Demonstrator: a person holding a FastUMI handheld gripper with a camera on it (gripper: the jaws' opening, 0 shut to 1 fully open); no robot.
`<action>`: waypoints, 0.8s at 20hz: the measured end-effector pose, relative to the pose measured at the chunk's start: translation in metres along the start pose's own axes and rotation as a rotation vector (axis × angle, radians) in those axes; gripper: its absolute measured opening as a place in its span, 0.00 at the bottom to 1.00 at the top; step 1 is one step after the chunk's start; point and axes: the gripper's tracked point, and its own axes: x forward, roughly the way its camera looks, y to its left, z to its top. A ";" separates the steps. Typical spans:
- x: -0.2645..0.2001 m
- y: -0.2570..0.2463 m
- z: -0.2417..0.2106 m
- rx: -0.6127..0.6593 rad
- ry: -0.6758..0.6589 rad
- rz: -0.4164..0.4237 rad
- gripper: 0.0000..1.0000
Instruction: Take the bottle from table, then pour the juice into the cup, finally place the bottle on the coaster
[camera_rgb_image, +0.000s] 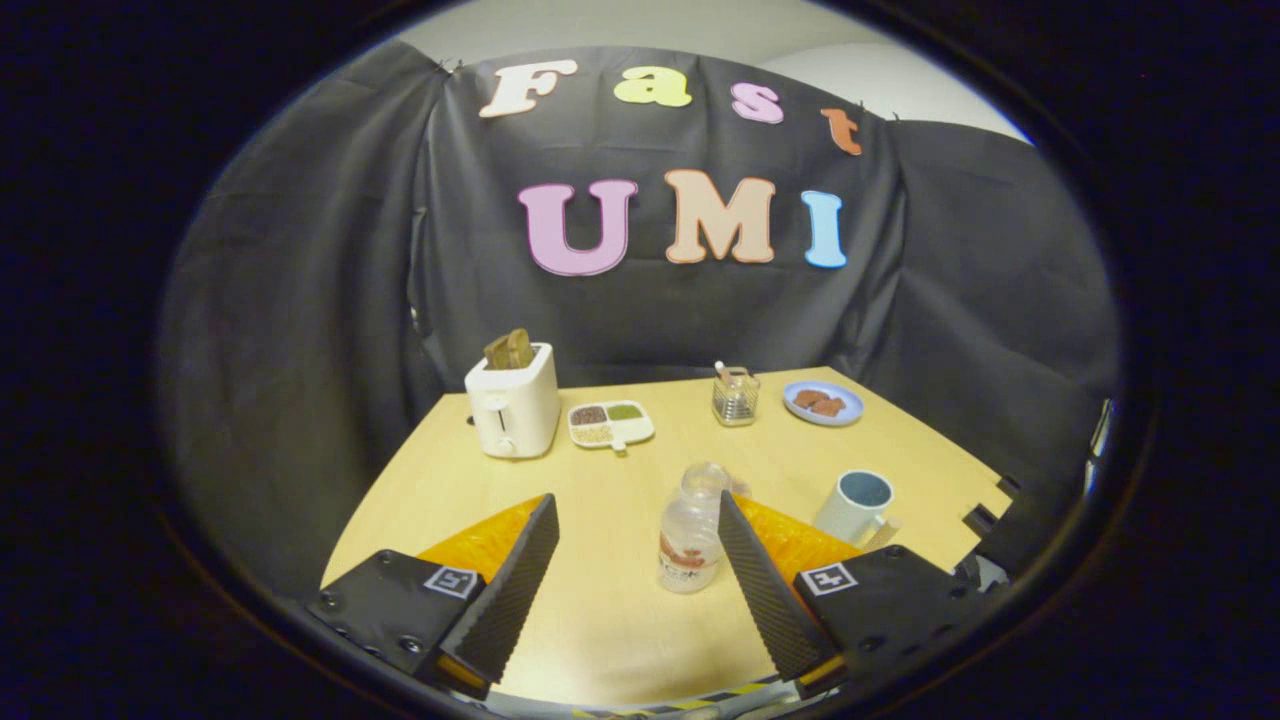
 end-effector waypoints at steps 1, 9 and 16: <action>0.002 -0.001 -0.009 -0.003 0.011 -0.014 1.00; 0.039 -0.030 -0.065 0.039 0.083 -0.115 1.00; 0.085 -0.040 -0.096 0.026 0.121 -0.117 1.00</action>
